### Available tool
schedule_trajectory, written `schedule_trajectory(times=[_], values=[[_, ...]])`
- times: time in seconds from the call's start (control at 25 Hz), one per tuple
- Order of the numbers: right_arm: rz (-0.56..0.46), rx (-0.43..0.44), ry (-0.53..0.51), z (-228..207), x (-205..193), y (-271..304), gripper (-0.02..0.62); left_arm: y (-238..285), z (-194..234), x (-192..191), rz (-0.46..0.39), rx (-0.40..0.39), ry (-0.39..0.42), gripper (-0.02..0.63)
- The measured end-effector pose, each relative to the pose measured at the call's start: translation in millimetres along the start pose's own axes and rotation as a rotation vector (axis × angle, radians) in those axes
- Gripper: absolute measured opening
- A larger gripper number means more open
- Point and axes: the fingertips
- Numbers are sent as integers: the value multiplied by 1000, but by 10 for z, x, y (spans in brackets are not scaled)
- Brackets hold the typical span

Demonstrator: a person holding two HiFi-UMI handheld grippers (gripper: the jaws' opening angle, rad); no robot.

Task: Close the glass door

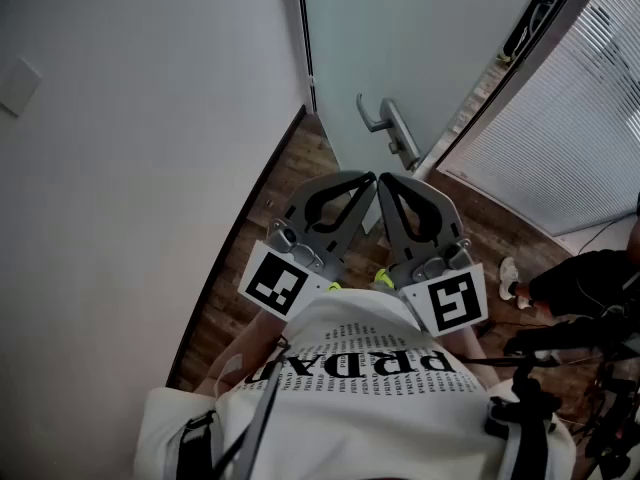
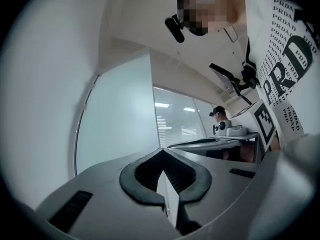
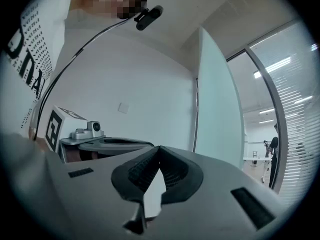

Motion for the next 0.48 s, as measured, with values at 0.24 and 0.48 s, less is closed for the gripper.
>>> schedule_trajectory(times=[0.24, 0.48], values=[[2, 2, -2, -6, 0, 20, -3, 6, 20, -7, 2, 2, -11, -3], [-3, -5, 5, -17, 7, 22, -3, 18, 20, -3, 0, -2, -15, -3]])
Point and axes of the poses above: the fingertips, and each gripper's own axes: y forward along the fingers, z to its left, x out of its top, and after that the axes turned 3 degrees about y, right-handed
